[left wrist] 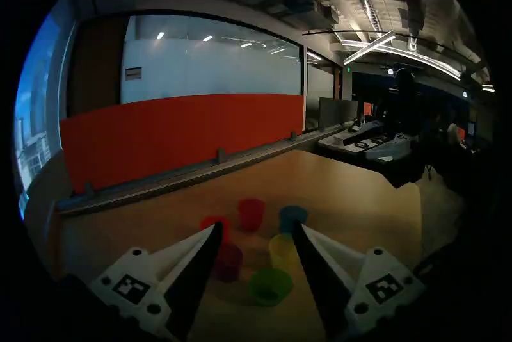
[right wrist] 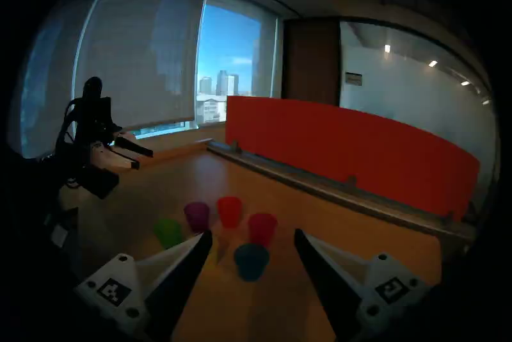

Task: Pour water

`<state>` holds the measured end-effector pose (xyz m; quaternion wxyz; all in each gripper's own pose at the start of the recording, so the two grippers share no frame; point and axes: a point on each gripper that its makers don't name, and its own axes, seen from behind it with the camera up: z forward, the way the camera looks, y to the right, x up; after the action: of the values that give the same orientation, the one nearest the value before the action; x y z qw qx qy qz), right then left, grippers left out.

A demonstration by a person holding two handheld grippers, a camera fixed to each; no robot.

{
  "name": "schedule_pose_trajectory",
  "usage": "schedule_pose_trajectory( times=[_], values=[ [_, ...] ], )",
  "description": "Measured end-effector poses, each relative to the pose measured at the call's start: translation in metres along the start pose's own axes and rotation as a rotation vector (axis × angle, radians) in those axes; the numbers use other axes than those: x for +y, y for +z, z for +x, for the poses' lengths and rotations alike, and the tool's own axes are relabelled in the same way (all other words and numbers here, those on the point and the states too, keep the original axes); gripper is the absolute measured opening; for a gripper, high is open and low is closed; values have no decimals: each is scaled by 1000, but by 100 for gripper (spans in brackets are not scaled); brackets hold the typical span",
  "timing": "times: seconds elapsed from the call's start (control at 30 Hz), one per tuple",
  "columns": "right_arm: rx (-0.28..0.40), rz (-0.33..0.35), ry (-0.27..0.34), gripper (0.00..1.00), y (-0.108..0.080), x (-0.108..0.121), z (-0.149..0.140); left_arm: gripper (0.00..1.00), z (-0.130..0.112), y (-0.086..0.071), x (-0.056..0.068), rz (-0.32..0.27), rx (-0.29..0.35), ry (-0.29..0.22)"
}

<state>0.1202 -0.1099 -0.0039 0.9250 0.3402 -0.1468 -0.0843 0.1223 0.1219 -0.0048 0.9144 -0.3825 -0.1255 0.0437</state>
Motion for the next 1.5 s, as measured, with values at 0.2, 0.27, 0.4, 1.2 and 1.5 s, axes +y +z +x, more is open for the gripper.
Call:
schedule_pose_trajectory(
  times=[0.2, 0.27, 0.4, 1.2, 1.5],
  values=[
    [-18, 5, -1, 99, 6, 2, -9, 79, -13, 4, -2, 0, -23, -1],
    [-28, 7, -3, 99, 7, 3, -13, 79, -17, 5, -2, -1, -31, 1],
    [-50, 5, -7, 99, 12, 4, -22, 79, -25, 7, -1, -9, -45, 8],
    [-121, 19, -16, 99, 27, 4, -63, 79, -85, 23, 16, -69, -161, 39],
    [-138, 20, -19, 99, 31, 4, -74, 79, -109, 24, 21, -78, -214, 67]
  ],
)
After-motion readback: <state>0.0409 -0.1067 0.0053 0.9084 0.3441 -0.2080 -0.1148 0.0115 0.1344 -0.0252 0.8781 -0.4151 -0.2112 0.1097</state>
